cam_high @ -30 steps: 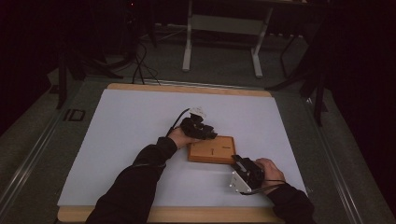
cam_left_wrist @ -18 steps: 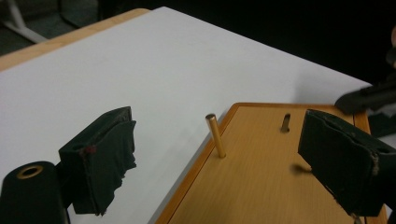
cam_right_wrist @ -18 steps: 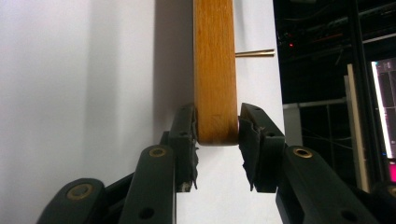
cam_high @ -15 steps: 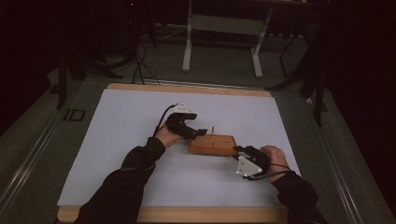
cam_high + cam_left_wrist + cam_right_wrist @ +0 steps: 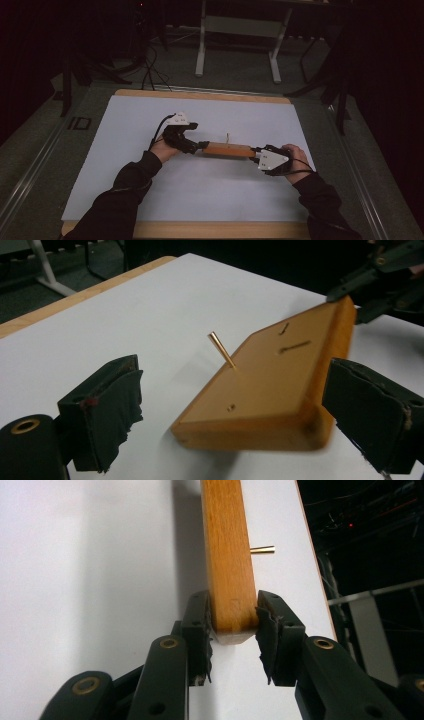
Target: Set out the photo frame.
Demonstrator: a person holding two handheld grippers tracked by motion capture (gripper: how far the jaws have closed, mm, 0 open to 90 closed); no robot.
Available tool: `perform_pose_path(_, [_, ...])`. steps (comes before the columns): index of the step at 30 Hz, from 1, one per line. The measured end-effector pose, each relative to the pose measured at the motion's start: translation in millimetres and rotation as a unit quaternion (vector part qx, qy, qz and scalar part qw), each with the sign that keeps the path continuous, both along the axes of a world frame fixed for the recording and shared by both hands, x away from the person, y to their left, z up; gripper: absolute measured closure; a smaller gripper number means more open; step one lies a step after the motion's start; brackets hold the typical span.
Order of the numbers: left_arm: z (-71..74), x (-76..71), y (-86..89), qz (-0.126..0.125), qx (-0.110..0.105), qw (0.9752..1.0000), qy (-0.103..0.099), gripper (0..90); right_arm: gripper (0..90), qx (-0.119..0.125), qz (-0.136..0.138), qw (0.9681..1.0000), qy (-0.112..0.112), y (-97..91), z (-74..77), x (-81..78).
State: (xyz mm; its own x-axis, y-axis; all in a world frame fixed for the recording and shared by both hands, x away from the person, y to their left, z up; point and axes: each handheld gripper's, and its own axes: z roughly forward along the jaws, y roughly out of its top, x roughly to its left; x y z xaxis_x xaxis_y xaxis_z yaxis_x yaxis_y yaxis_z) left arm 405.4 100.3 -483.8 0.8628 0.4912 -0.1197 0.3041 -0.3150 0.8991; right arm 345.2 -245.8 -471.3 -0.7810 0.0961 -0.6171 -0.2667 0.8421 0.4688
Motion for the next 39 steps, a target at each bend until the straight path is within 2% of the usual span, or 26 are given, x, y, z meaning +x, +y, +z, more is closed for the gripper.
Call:
perform_pose_path(6, [0.7,-7.8,8.2,0.0,-0.003,1.0,-0.002,8.0,67.9,0.015,-0.005,0.9993,0.034,-2.3,9.3,14.6])
perform_pose_path(8, [0.3,-10.7,9.5,-0.003,-0.001,1.0,-0.004,8.0,67.9,0.018,-0.007,0.9991,0.038,-2.6,11.6,18.5])
perform_pose_path(12, [-1.5,-16.3,10.2,-0.008,0.004,0.9999,-0.005,8.0,67.9,0.031,-0.013,0.9976,0.061,-4.0,16.2,27.9])
perform_pose_path(17, [-5.0,-24.9,8.9,-0.015,-0.001,0.9999,-0.001,7.9,67.8,0.04,-0.014,0.9955,0.084,-5.4,20.5,38.2])
perform_pose_path(26, [-11.1,-37.6,6.5,-0.025,0.002,0.9997,0.0,8.0,67.4,0.045,-0.038,0.993,0.103,-2.5,26.3,52.8])
perform_pose_path(30, [-14.6,-40.3,6.0,-0.023,-0.003,0.9997,0.002,8.0,66.8,0.051,-0.049,0.99,0.122,-2.3,28.9,61.7])
perform_pose_path(32, [-15.6,-40.6,5.9,-0.024,-0.001,0.9997,0.001,8.0,66.8,0.053,-0.051,0.9894,0.125,-2.4,29.4,64.1])
perform_pose_path(34, [-18.9,-42.4,5.4,-0.023,-0.004,0.9997,0.003,8.0,66.2,0.062,-0.061,0.9864,0.139,-2.4,30.4,71.5])
perform_pose_path(39, [-22.0,-44.6,5.1,-0.024,0.0,0.9997,0.001,8.0,65.0,0.066,-0.08,0.9836,0.148,-0.5,31.3,81.2])
